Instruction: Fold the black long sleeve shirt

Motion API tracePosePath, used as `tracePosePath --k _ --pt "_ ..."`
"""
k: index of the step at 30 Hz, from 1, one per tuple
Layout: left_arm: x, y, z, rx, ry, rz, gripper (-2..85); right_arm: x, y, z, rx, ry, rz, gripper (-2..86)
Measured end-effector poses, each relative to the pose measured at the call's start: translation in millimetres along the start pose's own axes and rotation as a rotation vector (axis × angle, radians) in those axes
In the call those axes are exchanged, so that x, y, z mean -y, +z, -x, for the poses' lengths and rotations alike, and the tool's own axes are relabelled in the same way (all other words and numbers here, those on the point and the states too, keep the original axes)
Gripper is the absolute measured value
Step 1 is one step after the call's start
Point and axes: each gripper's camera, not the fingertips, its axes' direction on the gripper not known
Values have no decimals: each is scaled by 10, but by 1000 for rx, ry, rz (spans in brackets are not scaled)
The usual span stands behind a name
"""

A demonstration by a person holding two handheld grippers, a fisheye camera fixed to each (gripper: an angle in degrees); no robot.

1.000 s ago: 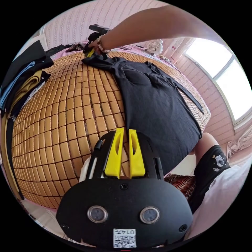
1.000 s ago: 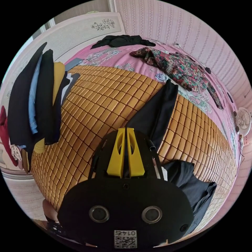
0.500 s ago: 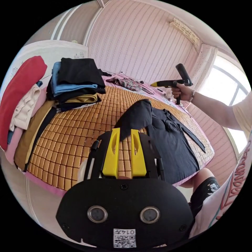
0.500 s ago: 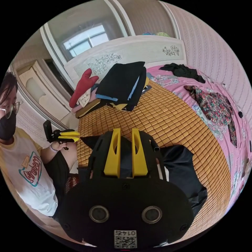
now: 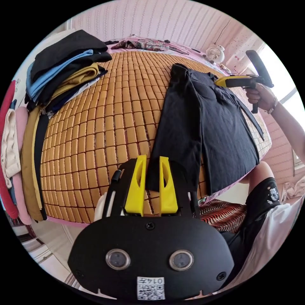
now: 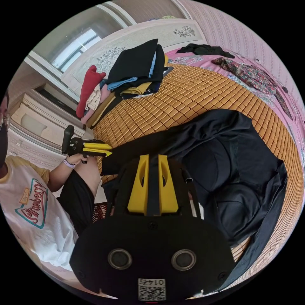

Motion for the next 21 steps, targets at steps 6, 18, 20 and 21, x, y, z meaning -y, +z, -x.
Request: tracePosePath --k 6,18,20,21 --pt "155 -195 345 91 -30 -49 -6 -271 -50 -107 44 60 -29 30" --pt "241 -429 1599 125 -386 -194 62 -492 252 -51 62 58 7 23" --pt "238 -239 1626 116 -395 -134 72 -484 342 6 50 44 26 23" --pt "243 -105 1639 110 -400 -83 76 -482 364 28 48 38 30 23"
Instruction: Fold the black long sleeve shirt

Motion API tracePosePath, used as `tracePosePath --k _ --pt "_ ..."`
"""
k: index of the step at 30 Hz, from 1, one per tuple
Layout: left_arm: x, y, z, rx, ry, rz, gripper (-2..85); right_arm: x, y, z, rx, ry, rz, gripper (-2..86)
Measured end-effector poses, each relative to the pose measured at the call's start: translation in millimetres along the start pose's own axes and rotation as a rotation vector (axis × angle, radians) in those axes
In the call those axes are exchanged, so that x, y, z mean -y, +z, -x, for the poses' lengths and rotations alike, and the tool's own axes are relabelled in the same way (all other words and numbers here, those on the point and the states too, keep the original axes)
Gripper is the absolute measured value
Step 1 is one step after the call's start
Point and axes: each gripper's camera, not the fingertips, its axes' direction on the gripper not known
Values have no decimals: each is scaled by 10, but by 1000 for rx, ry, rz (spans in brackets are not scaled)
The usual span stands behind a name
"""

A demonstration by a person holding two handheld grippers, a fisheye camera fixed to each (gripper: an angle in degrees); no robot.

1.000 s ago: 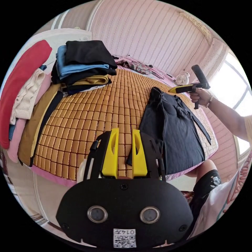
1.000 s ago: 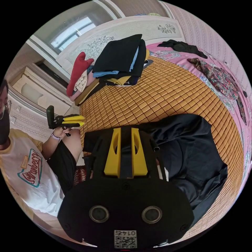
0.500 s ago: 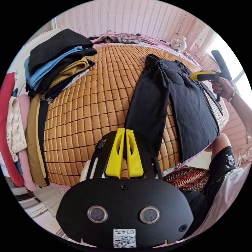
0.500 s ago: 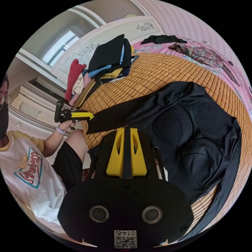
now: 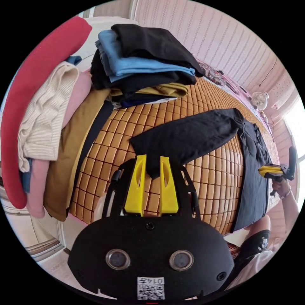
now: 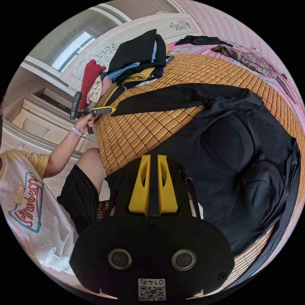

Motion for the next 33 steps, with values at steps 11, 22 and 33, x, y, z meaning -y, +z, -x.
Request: tracePosePath --k 11,22,33 --pt "159 -5 217 67 45 -67 -1 -143 272 390 -7 -105 73 25" --pt "16 77 676 -83 -154 -131 72 -627 408 817 -22 -91 105 26" --pt "-19 213 652 -69 -181 -99 -9 -1151 759 1461 -81 -149 143 14"
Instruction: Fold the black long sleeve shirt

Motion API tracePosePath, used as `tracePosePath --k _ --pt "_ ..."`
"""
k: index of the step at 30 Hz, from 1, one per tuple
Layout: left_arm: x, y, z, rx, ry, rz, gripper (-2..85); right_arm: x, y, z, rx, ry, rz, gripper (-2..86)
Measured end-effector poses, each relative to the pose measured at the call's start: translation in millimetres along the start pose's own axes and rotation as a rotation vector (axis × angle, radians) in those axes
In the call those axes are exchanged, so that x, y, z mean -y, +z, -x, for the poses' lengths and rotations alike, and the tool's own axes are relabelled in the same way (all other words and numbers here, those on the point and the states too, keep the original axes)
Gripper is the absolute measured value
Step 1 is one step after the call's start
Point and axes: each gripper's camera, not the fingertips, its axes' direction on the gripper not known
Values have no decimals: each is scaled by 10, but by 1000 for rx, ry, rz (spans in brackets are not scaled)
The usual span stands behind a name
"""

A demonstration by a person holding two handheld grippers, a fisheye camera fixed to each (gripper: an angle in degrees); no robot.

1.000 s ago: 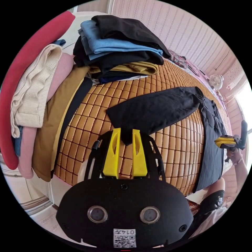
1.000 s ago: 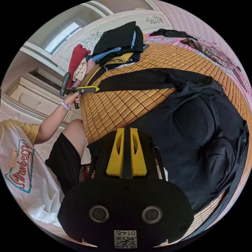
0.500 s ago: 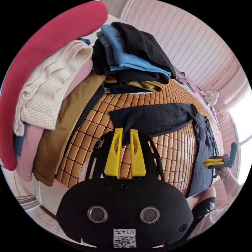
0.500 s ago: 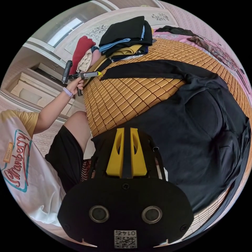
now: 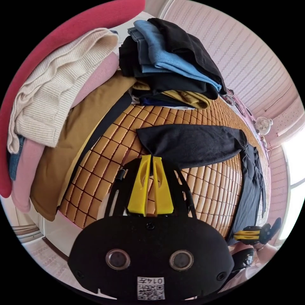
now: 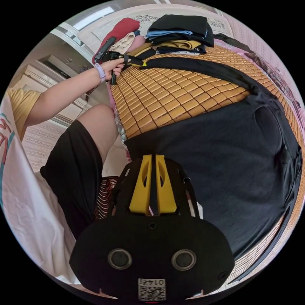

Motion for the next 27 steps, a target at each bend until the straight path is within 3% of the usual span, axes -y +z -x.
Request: tracePosePath --k 4,10,13,15,18,21,25,27 --pt "-83 -431 -247 -89 58 -188 -10 -129 -121 24 62 48 -82 19" --pt "-254 -1370 -1849 -206 516 -503 -8 -575 -566 -113 53 243 -264 25" --pt "-567 -1707 -2870 -481 782 -585 -4 -932 -892 -153 0 349 -361 27" --pt "-971 -1690 -3617 -785 936 -496 18 -1193 -1076 -164 -38 421 -411 28" --pt "-1525 -1192 -4317 -948 1065 -200 60 -1665 -1248 -206 -123 559 -432 31" --pt "-1966 -648 -4458 -912 1056 20 62 -2090 -1262 -263 -235 705 -377 35" --pt "-2134 -287 -4131 -812 962 100 52 -2170 -1201 -195 -295 721 -369 45" --pt "-2153 -41 -3922 -644 915 131 51 -2002 -1116 -155 -277 675 -373 54"
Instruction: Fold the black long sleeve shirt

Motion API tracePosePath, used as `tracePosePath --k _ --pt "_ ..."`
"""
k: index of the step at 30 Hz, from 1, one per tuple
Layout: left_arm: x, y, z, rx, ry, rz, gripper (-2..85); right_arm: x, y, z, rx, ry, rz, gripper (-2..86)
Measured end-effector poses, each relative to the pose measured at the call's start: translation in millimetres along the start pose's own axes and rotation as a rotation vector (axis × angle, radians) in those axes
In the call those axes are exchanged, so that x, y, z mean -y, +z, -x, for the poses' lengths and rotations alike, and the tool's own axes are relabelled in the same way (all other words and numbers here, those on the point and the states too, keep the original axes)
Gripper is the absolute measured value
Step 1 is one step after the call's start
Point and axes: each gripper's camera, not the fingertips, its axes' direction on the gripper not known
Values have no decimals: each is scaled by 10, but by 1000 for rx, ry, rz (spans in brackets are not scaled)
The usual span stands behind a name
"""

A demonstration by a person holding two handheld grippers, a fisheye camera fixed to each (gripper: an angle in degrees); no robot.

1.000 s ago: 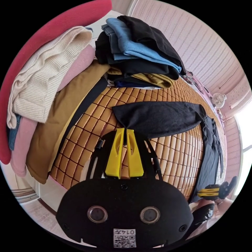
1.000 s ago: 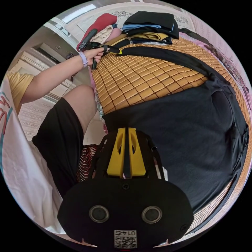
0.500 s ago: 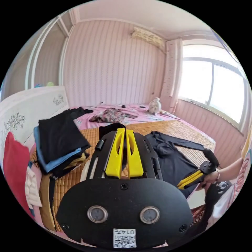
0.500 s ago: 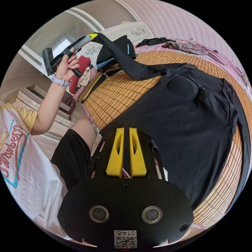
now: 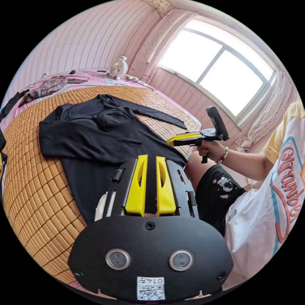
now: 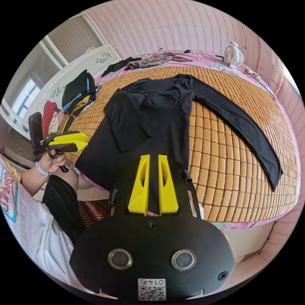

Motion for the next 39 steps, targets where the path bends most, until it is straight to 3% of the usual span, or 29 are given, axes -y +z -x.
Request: tracePosePath --k 7,15,18,20,23,26,29,32,39 --pt "-315 385 335 169 -157 126 51 227 681 923 -57 -346 99 67" --pt "-404 606 458 149 -214 138 47 474 356 959 -3 -379 141 -2" --pt "-351 567 480 141 -207 125 53 713 -274 1000 73 -392 -50 -4" --pt "-300 467 511 155 -198 79 55 781 -967 933 113 -339 -318 -3" --pt "-191 301 645 191 -203 15 61 507 -1443 730 2 -207 -493 -1" --pt "-77 251 849 254 -193 -11 63 181 -1262 461 -127 -64 -385 0" --pt "95 330 1091 313 -170 4 64 -20 -830 265 -162 11 -155 0" --pt "349 444 1340 371 -146 28 65 -96 -616 240 -157 22 -45 0" --pt "1086 862 1857 491 -95 94 73 76 -837 372 -222 -39 -74 1"
